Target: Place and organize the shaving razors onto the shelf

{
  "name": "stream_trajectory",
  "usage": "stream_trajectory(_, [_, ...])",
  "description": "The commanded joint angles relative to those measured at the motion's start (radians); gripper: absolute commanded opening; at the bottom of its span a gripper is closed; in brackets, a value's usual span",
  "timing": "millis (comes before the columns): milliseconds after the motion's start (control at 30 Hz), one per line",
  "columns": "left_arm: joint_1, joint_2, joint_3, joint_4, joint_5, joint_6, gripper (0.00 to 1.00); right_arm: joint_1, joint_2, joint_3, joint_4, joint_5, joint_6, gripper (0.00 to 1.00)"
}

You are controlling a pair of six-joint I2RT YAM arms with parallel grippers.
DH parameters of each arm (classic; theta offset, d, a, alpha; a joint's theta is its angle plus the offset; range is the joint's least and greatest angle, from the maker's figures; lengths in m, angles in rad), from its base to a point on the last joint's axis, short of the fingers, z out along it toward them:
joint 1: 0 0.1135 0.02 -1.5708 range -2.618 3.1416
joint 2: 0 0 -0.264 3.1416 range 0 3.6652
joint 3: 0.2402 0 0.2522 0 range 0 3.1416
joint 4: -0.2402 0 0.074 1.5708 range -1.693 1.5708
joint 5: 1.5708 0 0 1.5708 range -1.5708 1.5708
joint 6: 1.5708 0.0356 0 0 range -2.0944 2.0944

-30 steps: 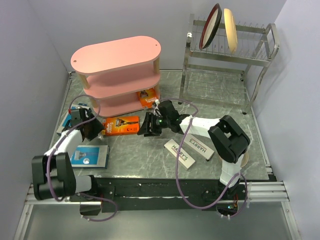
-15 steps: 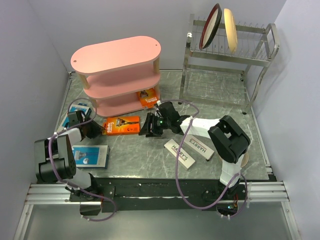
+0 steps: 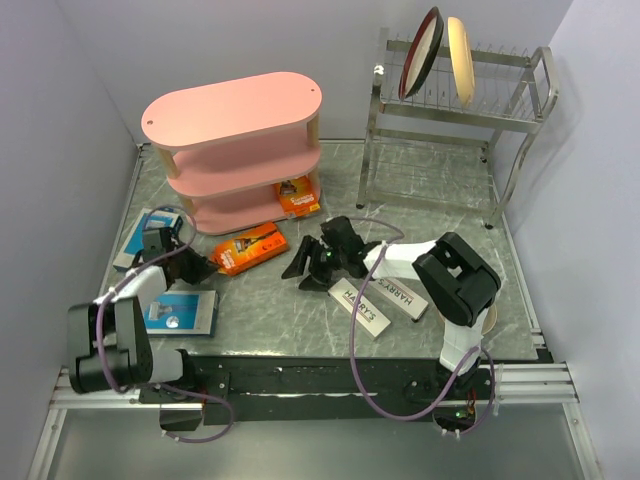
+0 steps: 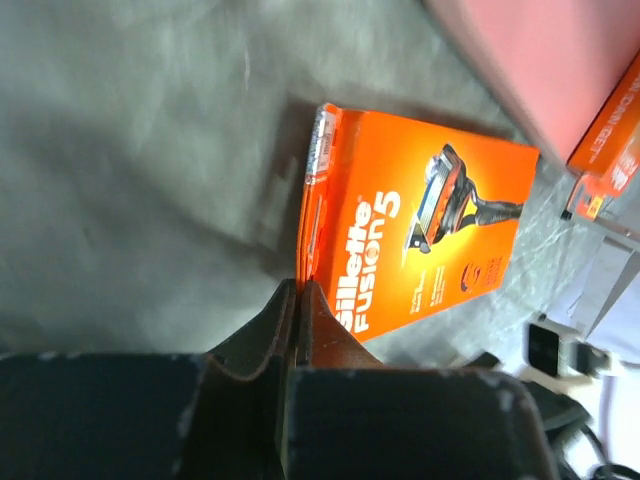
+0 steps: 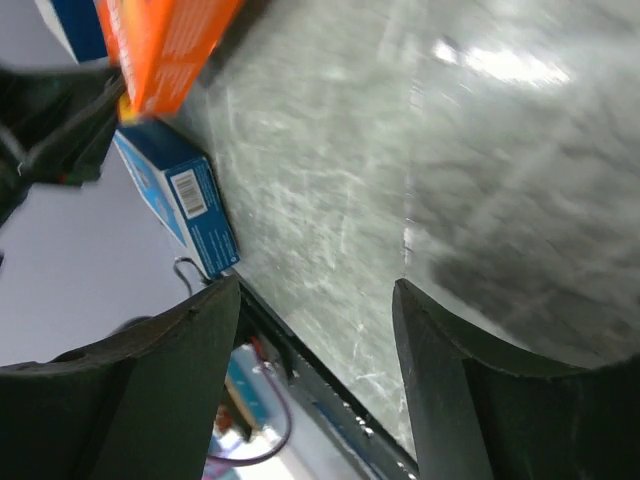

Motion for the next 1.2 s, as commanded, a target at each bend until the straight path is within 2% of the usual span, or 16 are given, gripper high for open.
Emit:
stream_trajectory(0, [-0.100, -0.104, 0.033, -0.214, -0.101, -0.189, 0.01, 0.009, -0.021, -0.068, 0.155, 0.002, 0.170, 0.69])
stream_trajectory(67, [-0.134, -0.126, 0.039, -0.260, -0.113, -0.238, 0.01, 0.011, -0.007, -0.086, 0.259, -0.006, 0.262, 0.69])
stream_trajectory(133, [-0.149, -0.129, 0.054, -0.300, -0.116, -0.274, 0.01, 0.032, -0.005, -0.054, 0.265, -0.006, 0.280, 0.68])
stream_trajectory(500, [-0.240, -0.146, 0.146, -0.372, -0.139, -0.369, 0.01, 0.161, -0.013, 0.090, 0.085, 0.086, 0.295, 0.73])
stream_trajectory(700, [-0.265, -0.140, 0.182, -0.386, -0.150, -0.366, 0.01, 0.173, 0.044, 0.141, 0.088, 0.097, 0.315, 0.72])
stream_trajectory(1033, [-0.285, -0.135, 0.180, -0.417, -0.173, -0.358, 0.01, 0.135, 0.110, 0.248, -0.005, 0.137, 0.333, 0.71])
stream_trajectory(1167, [-0.292, -0.120, 0.208, -0.425, -0.165, -0.367, 0.01, 0.133, 0.148, 0.276, -0.012, 0.142, 0.346, 0.64])
